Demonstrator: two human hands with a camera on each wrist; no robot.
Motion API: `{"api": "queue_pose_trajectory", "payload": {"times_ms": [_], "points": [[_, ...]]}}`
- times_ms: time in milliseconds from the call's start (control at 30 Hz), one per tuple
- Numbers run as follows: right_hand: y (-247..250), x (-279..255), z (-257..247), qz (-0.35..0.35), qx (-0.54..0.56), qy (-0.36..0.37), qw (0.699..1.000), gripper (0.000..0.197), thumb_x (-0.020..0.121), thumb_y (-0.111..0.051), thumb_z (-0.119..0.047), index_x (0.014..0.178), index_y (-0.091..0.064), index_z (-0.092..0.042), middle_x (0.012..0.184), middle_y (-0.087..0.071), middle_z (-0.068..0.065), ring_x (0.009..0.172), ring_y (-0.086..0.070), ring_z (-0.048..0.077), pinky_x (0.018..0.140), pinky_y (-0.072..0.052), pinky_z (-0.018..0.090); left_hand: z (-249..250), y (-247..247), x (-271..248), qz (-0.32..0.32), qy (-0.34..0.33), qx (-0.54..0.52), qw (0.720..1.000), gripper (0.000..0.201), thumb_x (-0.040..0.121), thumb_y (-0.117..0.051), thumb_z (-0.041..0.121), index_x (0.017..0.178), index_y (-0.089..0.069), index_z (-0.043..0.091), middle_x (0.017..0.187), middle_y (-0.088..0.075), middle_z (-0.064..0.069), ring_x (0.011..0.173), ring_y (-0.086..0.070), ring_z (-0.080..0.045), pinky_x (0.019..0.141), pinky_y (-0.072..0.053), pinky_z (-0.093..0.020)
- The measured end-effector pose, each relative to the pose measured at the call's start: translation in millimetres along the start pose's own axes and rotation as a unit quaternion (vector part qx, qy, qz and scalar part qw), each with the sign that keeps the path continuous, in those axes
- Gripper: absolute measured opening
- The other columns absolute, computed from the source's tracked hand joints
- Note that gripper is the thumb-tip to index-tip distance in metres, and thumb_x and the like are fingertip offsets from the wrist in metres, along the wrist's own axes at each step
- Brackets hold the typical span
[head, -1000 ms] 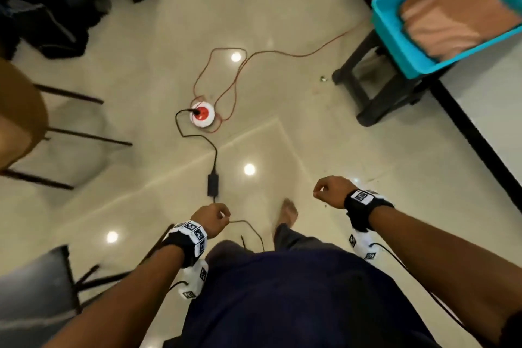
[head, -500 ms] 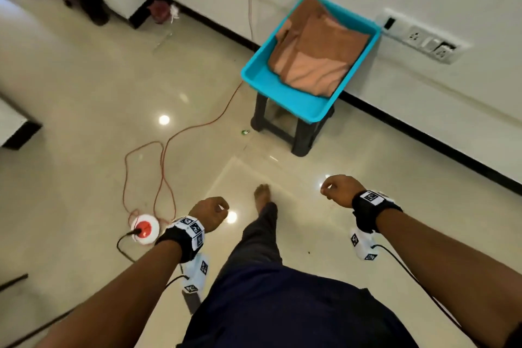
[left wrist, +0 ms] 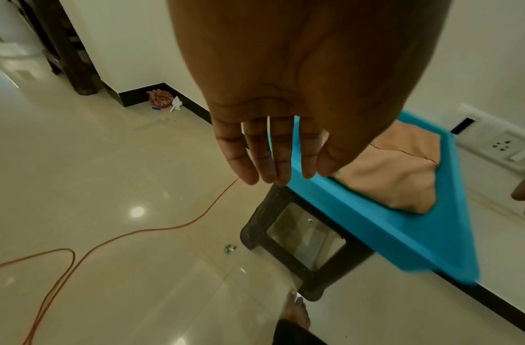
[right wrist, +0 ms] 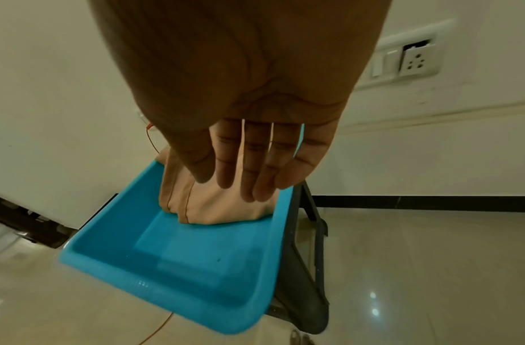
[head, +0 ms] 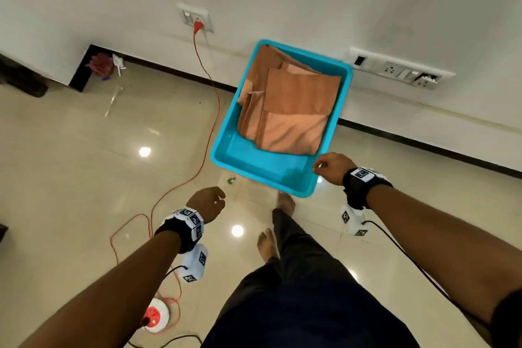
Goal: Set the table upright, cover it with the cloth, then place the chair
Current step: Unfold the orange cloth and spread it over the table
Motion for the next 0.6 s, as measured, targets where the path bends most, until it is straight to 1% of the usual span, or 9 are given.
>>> {"api": "queue_pose_trajectory", "payload": {"times_ms": [67,133,233,300,367,433,467,533,600], "points": [[7,36,-14,-0.003,-0.002,0.012,1.0,0.023,0.091,-0.066,-0.031,0.11,-0.072,-0.018,0.117,-0.07,0.006,0.11,-0.062,0.029,0.088,-0.046,0.029,7,22,29,0.009,0.007,0.003,1.0,0.03,0.092,-0.059,0.026,0.121,-0.061,0.018,0.118,-0.062,-0.006,0.11,-0.058,-0.024,0.093,-0.043,-0.031],[7,65,-28,-0.017,0.005,0.008,1.0,0.032,0.09,-0.066,-0.032,0.12,-0.067,-0.02,0.124,-0.067,0.006,0.115,-0.06,0.028,0.09,-0.045,0.028,14,38,54,0.018,0.012,0.002,1.0,0.037,0.093,-0.06,0.025,0.128,-0.056,0.015,0.126,-0.058,-0.01,0.116,-0.055,-0.027,0.099,-0.041,-0.034],[1,109,-49,-0.045,0.0,0.007,0.999,0.056,0.087,-0.07,-0.031,0.14,-0.053,-0.022,0.142,-0.052,0.011,0.127,-0.053,0.031,0.101,-0.044,0.032,28,58,98,0.03,0.0,-0.003,1.0,0.052,0.092,-0.062,0.022,0.14,-0.046,0.009,0.137,-0.05,-0.017,0.125,-0.049,-0.033,0.104,-0.037,-0.037],[-7,126,-58,-0.054,-0.015,0.001,0.998,0.072,0.082,-0.072,-0.026,0.148,-0.042,-0.024,0.15,-0.039,0.013,0.132,-0.046,0.035,0.106,-0.042,0.035,38,67,119,0.022,-0.004,0.005,1.0,0.063,0.092,-0.062,0.023,0.147,-0.036,0.007,0.143,-0.043,-0.018,0.13,-0.044,-0.035,0.107,-0.035,-0.039],[-17,139,-62,-0.046,-0.019,-0.013,0.999,0.081,0.077,-0.071,-0.018,0.15,-0.036,-0.029,0.154,-0.027,0.01,0.136,-0.037,0.038,0.11,-0.042,0.04,45,72,141,0.009,-0.01,0.012,1.0,0.072,0.091,-0.062,0.025,0.151,-0.027,0.005,0.148,-0.037,-0.019,0.134,-0.039,-0.036,0.11,-0.033,-0.041],[-25,149,-64,-0.03,-0.04,-0.024,0.998,0.084,0.074,-0.066,-0.011,0.146,-0.032,-0.038,0.158,-0.015,0.007,0.141,-0.026,0.041,0.108,-0.043,0.049,48,74,162,-0.001,-0.01,0.018,1.0,0.081,0.09,-0.062,0.029,0.154,-0.019,0.007,0.151,-0.031,-0.019,0.135,-0.036,-0.038,0.111,-0.034,-0.045],[-29,153,-64,-0.031,-0.06,-0.031,0.997,0.086,0.073,-0.064,-0.01,0.146,-0.029,-0.041,0.161,-0.008,0.006,0.145,-0.018,0.044,0.108,-0.041,0.054,49,74,171,-0.006,-0.006,0.02,1.0,0.085,0.089,-0.062,0.032,0.155,-0.015,0.01,0.153,-0.026,-0.019,0.137,-0.034,-0.039,0.111,-0.034,-0.047],[-35,163,-69,-0.041,-0.106,-0.053,0.992,0.093,0.075,-0.063,-0.011,0.149,-0.018,-0.043,0.164,0.005,0.008,0.147,-0.007,0.048,0.108,-0.037,0.061,51,73,189,-0.019,-0.008,0.024,1.0,0.09,0.088,-0.062,0.034,0.156,-0.006,0.013,0.156,-0.02,-0.02,0.138,-0.033,-0.04,0.111,-0.034,-0.049],[-41,169,-78,-0.051,-0.161,-0.081,0.982,0.096,0.08,-0.065,-0.017,0.154,-0.008,-0.04,0.164,0.009,0.014,0.146,-0.006,0.05,0.106,-0.035,0.065,55,73,201,-0.033,-0.013,0.024,0.999,0.092,0.09,-0.061,0.032,0.156,0.001,0.013,0.156,-0.019,-0.019,0.136,-0.036,-0.04,0.109,-0.036,-0.047]]}}
Point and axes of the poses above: each hand's wrist, its own x-axis towards the middle knuckle, its own y-axis out of the back of the hand, z = x × y, the point moved 1 cm from there along x, towards the middle knuckle
